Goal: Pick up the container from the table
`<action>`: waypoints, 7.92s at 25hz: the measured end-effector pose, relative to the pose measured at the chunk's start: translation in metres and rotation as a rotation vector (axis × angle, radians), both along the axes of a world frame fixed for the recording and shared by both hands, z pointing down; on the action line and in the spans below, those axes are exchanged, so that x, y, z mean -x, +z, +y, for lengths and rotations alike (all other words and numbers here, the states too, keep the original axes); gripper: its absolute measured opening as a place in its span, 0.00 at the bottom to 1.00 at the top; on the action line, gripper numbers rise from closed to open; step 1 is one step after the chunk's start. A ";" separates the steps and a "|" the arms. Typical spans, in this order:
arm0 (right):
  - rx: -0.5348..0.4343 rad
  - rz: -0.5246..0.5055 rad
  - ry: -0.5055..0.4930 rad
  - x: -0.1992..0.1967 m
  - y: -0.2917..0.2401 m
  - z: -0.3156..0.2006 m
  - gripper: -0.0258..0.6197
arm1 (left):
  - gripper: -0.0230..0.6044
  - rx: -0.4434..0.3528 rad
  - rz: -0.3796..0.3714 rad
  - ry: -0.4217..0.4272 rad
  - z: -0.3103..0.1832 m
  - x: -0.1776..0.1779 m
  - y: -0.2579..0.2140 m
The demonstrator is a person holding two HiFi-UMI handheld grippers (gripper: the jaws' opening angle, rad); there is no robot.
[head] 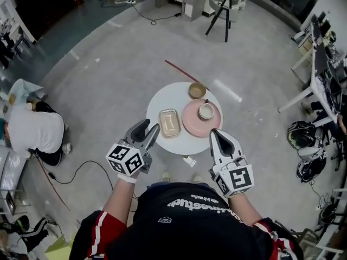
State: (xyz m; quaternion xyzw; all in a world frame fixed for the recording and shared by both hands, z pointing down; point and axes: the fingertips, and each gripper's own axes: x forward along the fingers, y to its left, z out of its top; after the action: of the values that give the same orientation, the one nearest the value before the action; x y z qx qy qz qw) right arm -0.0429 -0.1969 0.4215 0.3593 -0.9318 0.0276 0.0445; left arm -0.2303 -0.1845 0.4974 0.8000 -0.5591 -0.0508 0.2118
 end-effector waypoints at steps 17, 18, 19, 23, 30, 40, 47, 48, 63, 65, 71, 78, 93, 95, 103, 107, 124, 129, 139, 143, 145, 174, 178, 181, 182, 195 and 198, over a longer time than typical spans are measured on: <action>-0.103 -0.029 0.148 0.016 -0.003 0.006 0.06 | 0.31 0.232 0.223 0.123 -0.042 0.018 0.127; -0.113 -0.033 0.147 0.018 -0.003 0.008 0.06 | 0.31 0.242 0.220 0.129 -0.042 0.018 0.136; -0.122 -0.040 0.150 0.020 -0.004 0.008 0.06 | 0.31 0.253 0.217 0.132 -0.042 0.018 0.145; -0.140 -0.092 0.196 0.027 -0.015 0.008 0.06 | 0.31 0.319 0.212 0.131 -0.044 0.023 0.185; -0.167 -0.095 0.193 0.032 -0.013 0.014 0.06 | 0.32 0.477 0.298 0.083 -0.042 0.026 0.269; -0.150 -0.075 0.205 0.028 -0.012 0.016 0.06 | 0.39 0.618 0.323 0.064 -0.044 0.016 0.337; -0.133 -0.053 0.219 0.021 -0.007 0.022 0.06 | 0.39 0.672 0.347 0.037 -0.043 0.015 0.365; -0.132 -0.051 0.220 0.021 -0.006 0.022 0.06 | 0.39 0.677 0.357 0.034 -0.044 0.015 0.368; -0.102 -0.021 0.260 0.005 -0.001 0.027 0.06 | 0.39 0.721 0.556 -0.029 -0.051 0.009 0.387; -0.096 -0.020 0.262 0.002 0.000 0.026 0.06 | 0.38 0.721 0.573 -0.041 -0.051 0.008 0.388; -0.089 -0.021 0.265 -0.004 -0.001 0.030 0.06 | 0.26 0.705 0.613 -0.049 -0.049 0.004 0.382; -0.076 -0.021 0.270 -0.003 0.000 0.030 0.06 | 0.16 0.696 0.676 -0.088 -0.054 0.009 0.377; -0.063 -0.021 0.265 -0.006 -0.002 0.032 0.06 | 0.13 0.702 0.697 -0.113 -0.049 0.009 0.376; -0.063 -0.018 0.259 -0.008 -0.003 0.032 0.06 | 0.13 0.697 0.697 -0.117 -0.048 0.009 0.375; -0.052 -0.025 0.222 -0.019 -0.003 0.021 0.06 | 0.13 0.644 0.689 -0.146 -0.047 0.015 0.366; -0.049 -0.037 0.186 -0.028 -0.006 0.022 0.06 | 0.13 0.593 0.691 -0.154 -0.045 0.011 0.349; -0.080 -0.094 0.039 -0.039 -0.027 -0.005 0.06 | 0.13 0.341 0.648 -0.118 -0.065 0.010 0.212; -0.082 -0.143 0.013 -0.045 -0.039 -0.015 0.06 | 0.13 0.267 0.612 -0.070 -0.073 -0.002 0.154; -0.080 -0.202 -0.017 -0.035 -0.052 -0.027 0.06 | 0.13 0.129 0.510 0.004 -0.061 -0.011 0.054; -0.072 -0.208 -0.015 -0.038 -0.052 -0.032 0.06 | 0.13 0.055 0.477 0.018 -0.053 -0.020 0.018; -0.061 -0.213 -0.017 -0.037 -0.049 -0.034 0.06 | 0.13 0.015 0.489 0.025 -0.049 -0.023 0.006; 0.014 -0.206 -0.038 -0.035 -0.036 -0.039 0.06 | 0.12 -0.207 -0.020 -0.162 -0.012 -0.039 -0.083; 0.014 -0.187 -0.036 -0.031 -0.026 -0.031 0.06 | 0.12 -0.220 -0.112 -0.182 -0.004 -0.037 -0.083; 0.014 -0.176 -0.028 -0.027 -0.021 -0.029 0.06 | 0.12 -0.231 -0.148 -0.191 -0.002 -0.035 -0.083; 0.013 -0.174 -0.023 -0.027 -0.020 -0.030 0.06 | 0.12 -0.233 -0.159 -0.192 -0.003 -0.035 -0.083; 0.033 -0.162 0.038 -0.035 -0.013 -0.039 0.06 | 0.12 -0.232 -0.273 -0.217 -0.006 -0.041 -0.082; 0.033 -0.161 0.036 -0.034 -0.012 -0.040 0.06 | 0.12 -0.232 -0.281 -0.222 -0.006 -0.041 -0.081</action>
State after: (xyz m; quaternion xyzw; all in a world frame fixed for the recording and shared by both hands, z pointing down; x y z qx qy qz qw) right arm -0.0087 -0.2365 0.4093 0.3720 -0.9251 0.0723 -0.0251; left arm -0.1891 -0.1907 0.4165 0.7517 -0.6582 -0.0258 0.0315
